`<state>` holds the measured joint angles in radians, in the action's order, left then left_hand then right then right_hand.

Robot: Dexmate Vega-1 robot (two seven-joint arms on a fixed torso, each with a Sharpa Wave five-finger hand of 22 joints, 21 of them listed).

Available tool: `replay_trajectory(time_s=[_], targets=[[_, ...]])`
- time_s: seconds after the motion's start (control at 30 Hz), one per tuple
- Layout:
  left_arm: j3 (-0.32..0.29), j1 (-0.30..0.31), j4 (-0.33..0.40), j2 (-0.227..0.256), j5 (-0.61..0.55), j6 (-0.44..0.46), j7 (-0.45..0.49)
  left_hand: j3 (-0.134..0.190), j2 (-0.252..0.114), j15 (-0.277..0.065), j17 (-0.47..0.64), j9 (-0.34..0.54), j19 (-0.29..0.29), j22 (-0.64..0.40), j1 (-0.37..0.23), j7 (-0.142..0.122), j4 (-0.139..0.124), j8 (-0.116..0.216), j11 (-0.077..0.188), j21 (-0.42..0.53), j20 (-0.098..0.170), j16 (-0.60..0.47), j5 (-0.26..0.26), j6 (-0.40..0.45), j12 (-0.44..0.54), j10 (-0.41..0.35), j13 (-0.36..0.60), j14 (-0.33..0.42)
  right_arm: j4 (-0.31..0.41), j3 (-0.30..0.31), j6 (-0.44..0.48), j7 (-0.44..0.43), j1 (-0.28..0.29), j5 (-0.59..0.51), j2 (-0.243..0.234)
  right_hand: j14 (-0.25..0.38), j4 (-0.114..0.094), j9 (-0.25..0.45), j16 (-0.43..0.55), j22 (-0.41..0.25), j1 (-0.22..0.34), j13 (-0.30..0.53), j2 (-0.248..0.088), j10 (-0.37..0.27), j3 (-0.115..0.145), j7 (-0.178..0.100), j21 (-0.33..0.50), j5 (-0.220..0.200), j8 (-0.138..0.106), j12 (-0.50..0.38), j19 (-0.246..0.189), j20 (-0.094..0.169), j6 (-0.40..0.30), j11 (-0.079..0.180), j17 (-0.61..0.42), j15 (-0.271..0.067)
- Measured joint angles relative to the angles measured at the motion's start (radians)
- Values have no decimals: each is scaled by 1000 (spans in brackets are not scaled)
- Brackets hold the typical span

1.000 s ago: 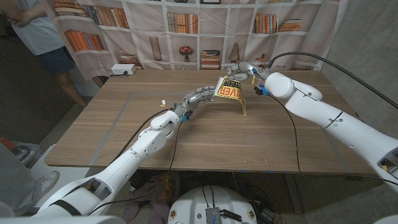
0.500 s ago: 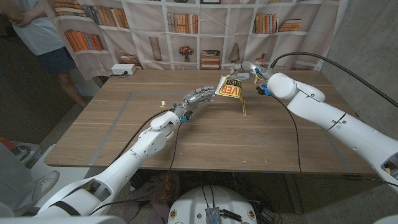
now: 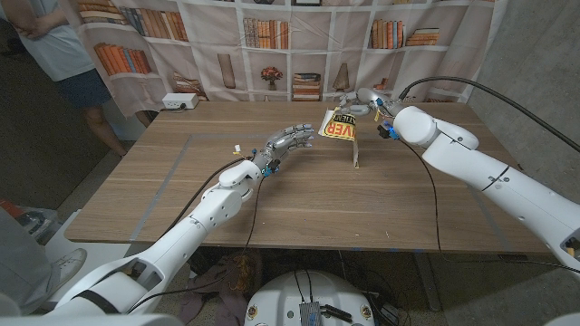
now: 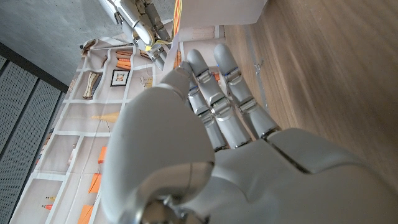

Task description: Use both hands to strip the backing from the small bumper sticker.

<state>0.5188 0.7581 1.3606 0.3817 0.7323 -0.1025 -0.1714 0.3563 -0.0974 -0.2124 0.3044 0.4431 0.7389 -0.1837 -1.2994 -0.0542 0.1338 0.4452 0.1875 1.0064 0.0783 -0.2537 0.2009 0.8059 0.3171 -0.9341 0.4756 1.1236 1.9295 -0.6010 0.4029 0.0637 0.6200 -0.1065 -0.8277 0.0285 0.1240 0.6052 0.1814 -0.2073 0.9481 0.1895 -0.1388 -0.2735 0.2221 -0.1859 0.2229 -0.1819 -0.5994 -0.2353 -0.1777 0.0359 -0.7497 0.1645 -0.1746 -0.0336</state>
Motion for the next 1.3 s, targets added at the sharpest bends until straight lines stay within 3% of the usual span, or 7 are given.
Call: replay_trajectory(time_s=[0.27, 0.5, 0.63, 0.67, 0.87, 1.0, 1.3], targets=[[2, -8, -12, -7, 1, 0, -9, 3, 9, 0, 0, -3, -9, 2, 9, -13, -3, 0, 0, 0, -2, 0, 0, -10, -8, -3, 2, 0, -12, 1, -34, 7, 0, 11, -2, 0, 0, 8, 0, 0, 0, 0, 0, 0, 0, -4, 0, 0, 0, 0, 0, 0, 4, 0, 0, 0], [2, -11, -22, -14, 4, -5, -16, 6, 8, 0, 0, -3, -14, 2, 9, -9, -6, -15, 9, 5, -7, 10, 0, -39, -15, 10, 8, 0, -23, 1, -62, 16, -4, 17, -2, 0, 0, 14, 0, 0, 0, -1, 0, 0, 0, -4, 0, 0, -4, 0, 0, 0, 4, 0, 0, 0], [2, -12, -24, -16, 4, -10, -21, 15, -16, 0, 0, -10, -25, 2, 34, -3, -16, -34, 9, 8, -7, 14, -9, -58, -23, 11, -1, -8, -29, 1, -69, 18, -5, 18, -2, 0, 0, 17, 0, 0, 0, -4, 0, 0, 0, -4, 8, 0, -4, 0, 0, 0, 4, 0, 0, 0], [2, -12, -24, -16, 5, -12, -23, 11, -26, 4, 0, -13, -27, 2, 44, -2, -28, -43, 9, 8, -9, 14, -12, -70, -24, 11, -5, -13, -31, 0, -69, 18, -5, 18, -1, 0, 0, 18, 0, 0, 0, -4, 0, 0, 0, -4, 8, 0, -4, 0, 0, 0, 4, 0, 0, 0], [4, -15, -39, -26, 5, -17, -30, -6, 0, 11, -3, -34, -36, 7, 132, 6, -71, -93, 2, 8, -11, 22, -16, -110, -43, 20, -28, -22, -39, -2, -107, 32, -6, 27, 3, 0, -3, 23, 0, 0, 0, -4, 0, 0, -3, -9, 8, 0, -4, 0, 0, 0, 9, 0, 0, 0], [5, -16, -44, -29, 7, -19, -34, -17, 18, 16, -8, -47, -36, 7, 182, 6, -102, -109, 2, -1, -11, 21, -16, -110, -47, 20, -40, -27, -48, -5, -127, 41, -9, 29, 7, 0, -3, 26, 0, 0, -4, -4, -4, 4, -3, -9, 8, 0, -4, 0, 0, 0, 9, 4, 0, 0], [5, -18, -51, -33, 11, -20, -42, -33, 32, 16, -12, -68, -36, 12, 250, 12, -138, -128, -5, -12, -11, 21, -16, -104, -51, 13, -59, -27, -65, -16, -163, 65, -19, 31, 14, 0, -6, 32, 0, 0, -4, -4, -4, 0, -6, -14, 8, 0, -4, 0, 0, 0, 14, 7, 0, 0]])
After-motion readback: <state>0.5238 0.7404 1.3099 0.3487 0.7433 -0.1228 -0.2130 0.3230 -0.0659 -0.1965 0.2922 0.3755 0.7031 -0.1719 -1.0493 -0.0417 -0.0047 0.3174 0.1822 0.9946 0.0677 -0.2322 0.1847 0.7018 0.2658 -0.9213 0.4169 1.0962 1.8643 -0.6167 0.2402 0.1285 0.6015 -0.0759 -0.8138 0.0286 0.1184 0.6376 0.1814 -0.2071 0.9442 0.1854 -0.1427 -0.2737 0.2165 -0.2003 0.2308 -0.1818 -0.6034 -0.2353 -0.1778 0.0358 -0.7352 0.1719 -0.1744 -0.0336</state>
